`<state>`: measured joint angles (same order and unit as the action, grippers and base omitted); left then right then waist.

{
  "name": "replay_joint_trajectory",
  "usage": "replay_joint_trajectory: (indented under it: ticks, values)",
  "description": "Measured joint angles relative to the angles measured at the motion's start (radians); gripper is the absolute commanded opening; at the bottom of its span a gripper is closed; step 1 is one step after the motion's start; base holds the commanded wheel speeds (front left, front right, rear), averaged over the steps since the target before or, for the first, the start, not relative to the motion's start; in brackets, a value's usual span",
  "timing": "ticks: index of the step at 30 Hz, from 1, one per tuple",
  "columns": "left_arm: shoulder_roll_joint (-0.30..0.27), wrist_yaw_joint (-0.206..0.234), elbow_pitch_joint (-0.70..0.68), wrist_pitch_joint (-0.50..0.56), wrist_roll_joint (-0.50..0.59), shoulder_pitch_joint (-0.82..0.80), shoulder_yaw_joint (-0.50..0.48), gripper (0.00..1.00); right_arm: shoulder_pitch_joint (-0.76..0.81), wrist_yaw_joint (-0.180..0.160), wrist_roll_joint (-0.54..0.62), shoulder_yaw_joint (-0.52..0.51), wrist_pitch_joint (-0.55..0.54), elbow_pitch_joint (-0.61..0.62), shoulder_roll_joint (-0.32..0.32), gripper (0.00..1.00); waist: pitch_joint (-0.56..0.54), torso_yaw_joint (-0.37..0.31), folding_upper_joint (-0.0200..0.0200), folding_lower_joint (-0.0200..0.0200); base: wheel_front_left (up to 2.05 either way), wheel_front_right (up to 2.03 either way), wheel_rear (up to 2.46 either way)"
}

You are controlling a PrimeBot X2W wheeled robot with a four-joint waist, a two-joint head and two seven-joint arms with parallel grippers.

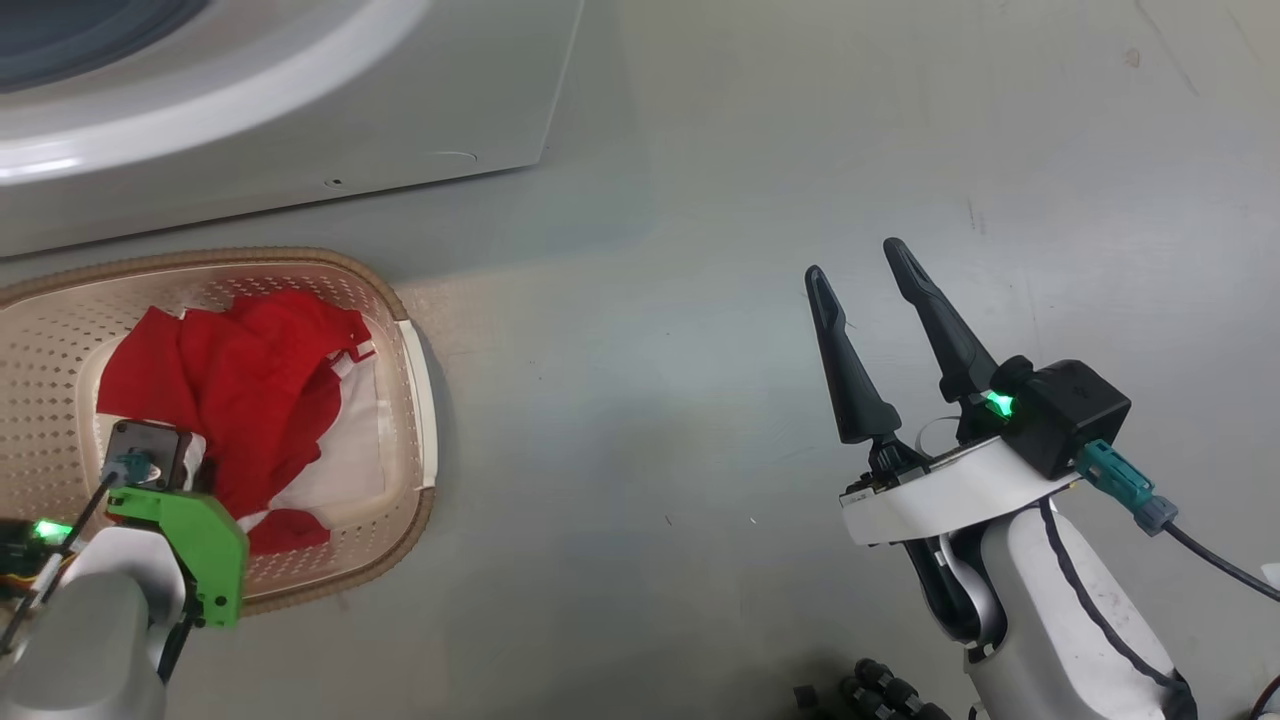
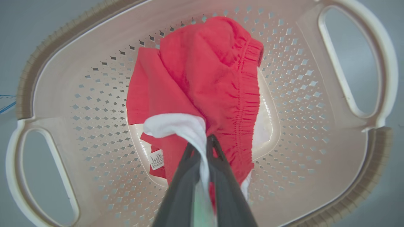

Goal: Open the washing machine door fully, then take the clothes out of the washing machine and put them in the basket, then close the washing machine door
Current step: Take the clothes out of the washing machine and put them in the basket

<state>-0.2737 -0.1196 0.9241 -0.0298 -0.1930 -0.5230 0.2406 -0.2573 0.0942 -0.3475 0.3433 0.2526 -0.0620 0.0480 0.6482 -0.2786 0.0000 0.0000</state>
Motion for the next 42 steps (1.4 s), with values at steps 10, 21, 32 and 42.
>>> replay_joint_trajectory:
  ticks: [10, 21, 32, 42]
  values:
    - [0.037, 0.000, 0.068, -0.048, -0.006, -0.001, 0.020, 1.00, -0.001, 0.000, 0.000, -0.003, 0.000, -0.028, 0.000, 1.00, -0.053, 0.017, 0.0000, 0.0000, 0.00, 0.00, 0.00]
    - [0.114, 0.000, 0.082, -0.173, -0.031, -0.001, 0.017, 1.00, 0.000, 0.001, 0.016, -0.033, 0.000, -0.066, 0.001, 1.00, -0.160, 0.061, 0.0000, 0.0000, 0.00, 0.00, 0.00]
    - [0.176, -0.001, 0.037, -0.218, -0.065, -0.001, 0.015, 1.00, 0.045, 0.009, 0.017, -0.081, 0.000, -0.091, 0.025, 1.00, -0.285, 0.149, 0.0000, 0.0000, 0.00, 0.00, 0.00]
    - [0.194, -0.002, -0.095, -0.221, -0.084, 0.005, -0.013, 1.00, 0.100, 0.010, 0.015, -0.110, 0.000, -0.098, 0.034, 1.00, -0.397, 0.242, 0.0000, 0.0000, 0.00, 0.00, 0.00]
